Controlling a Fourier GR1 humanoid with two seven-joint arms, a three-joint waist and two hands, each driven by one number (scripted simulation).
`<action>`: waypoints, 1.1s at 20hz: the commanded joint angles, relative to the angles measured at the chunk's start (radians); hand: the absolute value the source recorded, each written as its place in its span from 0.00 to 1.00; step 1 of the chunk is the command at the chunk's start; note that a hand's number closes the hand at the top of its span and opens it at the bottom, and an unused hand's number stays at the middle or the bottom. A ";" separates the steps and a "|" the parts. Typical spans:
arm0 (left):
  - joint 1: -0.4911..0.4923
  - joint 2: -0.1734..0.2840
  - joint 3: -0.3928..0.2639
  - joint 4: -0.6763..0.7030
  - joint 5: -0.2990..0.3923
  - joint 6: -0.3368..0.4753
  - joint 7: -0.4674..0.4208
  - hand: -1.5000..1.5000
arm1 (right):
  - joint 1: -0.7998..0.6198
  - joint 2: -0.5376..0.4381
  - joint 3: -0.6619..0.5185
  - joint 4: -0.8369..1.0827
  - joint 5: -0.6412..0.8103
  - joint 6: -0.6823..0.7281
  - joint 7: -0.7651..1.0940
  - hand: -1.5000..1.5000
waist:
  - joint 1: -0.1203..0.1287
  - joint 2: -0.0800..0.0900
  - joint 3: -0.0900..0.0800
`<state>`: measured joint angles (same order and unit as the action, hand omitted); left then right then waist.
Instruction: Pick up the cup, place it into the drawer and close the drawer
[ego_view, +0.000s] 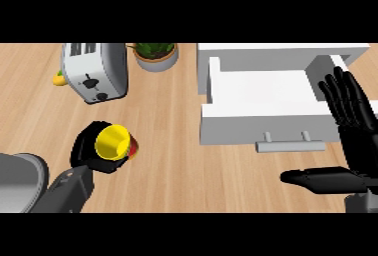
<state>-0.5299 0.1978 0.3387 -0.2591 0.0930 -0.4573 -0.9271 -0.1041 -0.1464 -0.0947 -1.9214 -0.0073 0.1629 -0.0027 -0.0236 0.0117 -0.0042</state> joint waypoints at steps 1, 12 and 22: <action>0.073 -0.020 0.068 -0.022 0.064 -0.008 -0.179 1.00 | 0.000 -0.010 -0.024 0.028 0.007 -0.002 -0.034 0.00 | 0.014 -0.002 0.001; 0.035 -0.001 0.039 -0.166 0.063 -0.010 -0.200 1.00 | 0.068 -0.020 -0.051 -0.033 -0.036 0.028 -0.039 0.00 | 0.010 -0.010 0.003; -0.089 -0.120 -0.090 -0.538 0.059 0.180 0.134 1.00 | 0.050 -0.038 -0.087 -0.051 -0.067 0.028 0.024 0.00 | 0.031 -0.021 0.006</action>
<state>-0.5870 0.1129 0.2892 -0.6658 0.1528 -0.3081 -0.8623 -0.0605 -0.1643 -0.1457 -1.9399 -0.0337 0.1772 -0.0065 0.0053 -0.0063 0.0011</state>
